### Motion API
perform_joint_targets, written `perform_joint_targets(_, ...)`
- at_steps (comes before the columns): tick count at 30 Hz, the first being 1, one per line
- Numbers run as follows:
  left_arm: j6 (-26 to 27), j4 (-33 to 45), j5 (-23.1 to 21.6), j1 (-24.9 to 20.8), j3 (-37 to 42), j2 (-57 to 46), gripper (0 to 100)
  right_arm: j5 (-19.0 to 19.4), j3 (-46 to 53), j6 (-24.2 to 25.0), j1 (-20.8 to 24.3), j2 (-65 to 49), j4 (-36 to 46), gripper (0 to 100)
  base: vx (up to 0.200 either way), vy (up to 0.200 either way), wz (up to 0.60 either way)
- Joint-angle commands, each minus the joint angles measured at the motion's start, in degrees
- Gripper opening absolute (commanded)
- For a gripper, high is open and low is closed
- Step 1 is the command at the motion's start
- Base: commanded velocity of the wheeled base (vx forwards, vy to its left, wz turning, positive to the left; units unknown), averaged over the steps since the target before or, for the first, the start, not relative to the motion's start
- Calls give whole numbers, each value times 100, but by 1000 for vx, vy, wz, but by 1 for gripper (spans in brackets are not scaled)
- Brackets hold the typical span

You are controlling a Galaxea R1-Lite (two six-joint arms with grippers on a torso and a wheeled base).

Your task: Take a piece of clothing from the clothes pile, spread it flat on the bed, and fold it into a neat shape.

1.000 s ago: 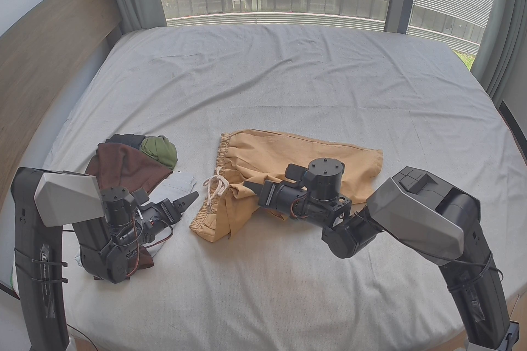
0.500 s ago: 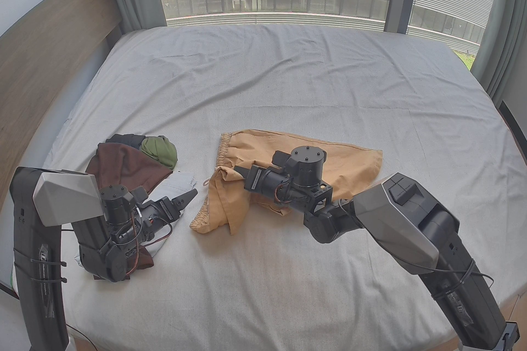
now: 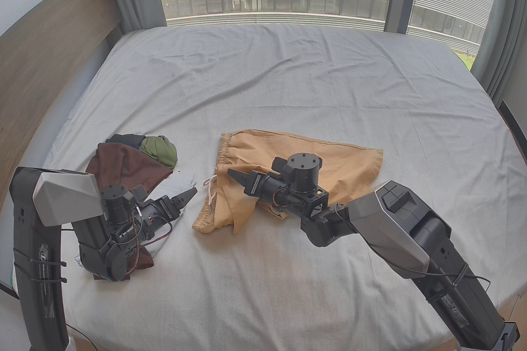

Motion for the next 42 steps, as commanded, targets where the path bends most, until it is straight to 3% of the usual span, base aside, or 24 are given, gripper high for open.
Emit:
perform_joint_targets(1, -3, -1, -4, -3, 7, 10, 100, -102, -67, 5, 31, -29, -13, 100, 0, 0, 0)
perform_joint_targets(9, -3, -1, -4, 5, 7, 10, 100, -717, 285, -4, 83, -521, -251, 100, 0, 0, 0)
perform_joint_targets(19, -11, -1, -4, 5, -2, 10, 100, -752, 3001, -206, 250, -2006, -708, 100, 0, 0, 0)
perform_joint_targets(26, -3, -1, -4, 5, -2, 1, 100, -761, 4082, -320, 145, -2323, -1015, 100, 0, 0, 0)
perform_joint_targets(42, -3, -1, -4, 5, -2, 1, 100, -1130, 4134, -91, -13, -1672, -444, 100, 0, 0, 0)
